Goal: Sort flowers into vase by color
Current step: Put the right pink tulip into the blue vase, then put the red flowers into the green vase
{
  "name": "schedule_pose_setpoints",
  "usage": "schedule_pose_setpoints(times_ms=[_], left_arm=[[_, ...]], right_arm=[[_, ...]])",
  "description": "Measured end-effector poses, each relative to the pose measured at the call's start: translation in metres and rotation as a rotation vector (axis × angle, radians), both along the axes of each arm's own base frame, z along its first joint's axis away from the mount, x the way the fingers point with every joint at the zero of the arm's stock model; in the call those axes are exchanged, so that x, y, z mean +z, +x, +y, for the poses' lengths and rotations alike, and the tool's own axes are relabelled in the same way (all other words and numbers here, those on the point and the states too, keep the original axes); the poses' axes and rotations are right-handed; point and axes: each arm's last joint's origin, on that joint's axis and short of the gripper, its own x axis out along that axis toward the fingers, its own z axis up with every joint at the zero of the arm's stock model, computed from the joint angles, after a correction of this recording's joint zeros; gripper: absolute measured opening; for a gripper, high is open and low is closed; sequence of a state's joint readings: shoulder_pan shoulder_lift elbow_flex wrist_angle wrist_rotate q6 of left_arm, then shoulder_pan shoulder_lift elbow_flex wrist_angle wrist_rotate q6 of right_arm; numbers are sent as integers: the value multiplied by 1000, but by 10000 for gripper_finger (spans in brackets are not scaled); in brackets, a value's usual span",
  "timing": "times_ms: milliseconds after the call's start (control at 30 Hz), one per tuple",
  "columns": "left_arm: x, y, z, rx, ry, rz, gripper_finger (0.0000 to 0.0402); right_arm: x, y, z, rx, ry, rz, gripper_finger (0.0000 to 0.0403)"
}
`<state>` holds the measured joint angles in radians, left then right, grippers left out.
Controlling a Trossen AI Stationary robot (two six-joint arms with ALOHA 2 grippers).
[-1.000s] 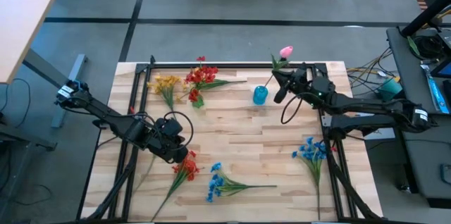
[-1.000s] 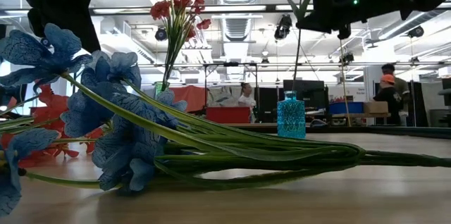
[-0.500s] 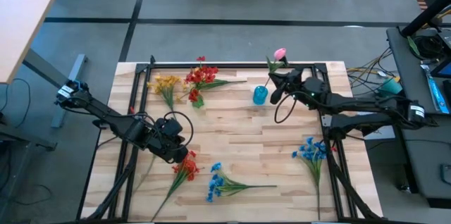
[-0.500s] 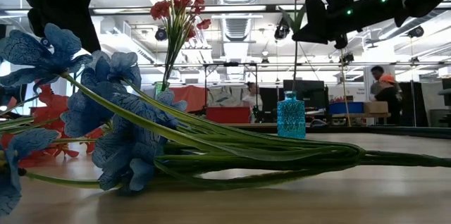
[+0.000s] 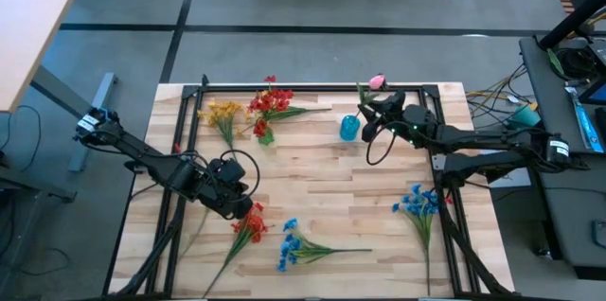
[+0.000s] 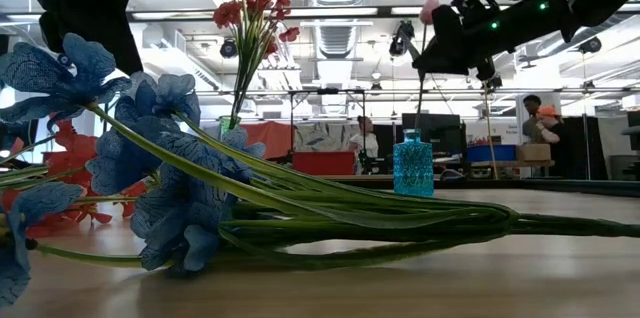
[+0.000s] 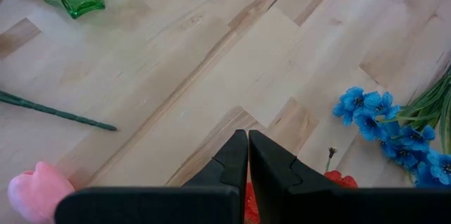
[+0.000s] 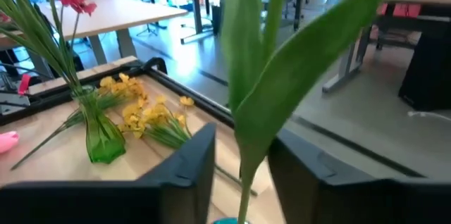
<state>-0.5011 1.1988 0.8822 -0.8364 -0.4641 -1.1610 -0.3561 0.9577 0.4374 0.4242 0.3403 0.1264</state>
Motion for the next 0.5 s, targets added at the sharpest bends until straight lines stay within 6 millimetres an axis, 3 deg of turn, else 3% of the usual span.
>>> schedule_pose_setpoints(times_ms=[500], left_arm=[[-1,-1,-3,72,-165,28,0]], right_arm=[[-18,-20,10,7,300,135,309]])
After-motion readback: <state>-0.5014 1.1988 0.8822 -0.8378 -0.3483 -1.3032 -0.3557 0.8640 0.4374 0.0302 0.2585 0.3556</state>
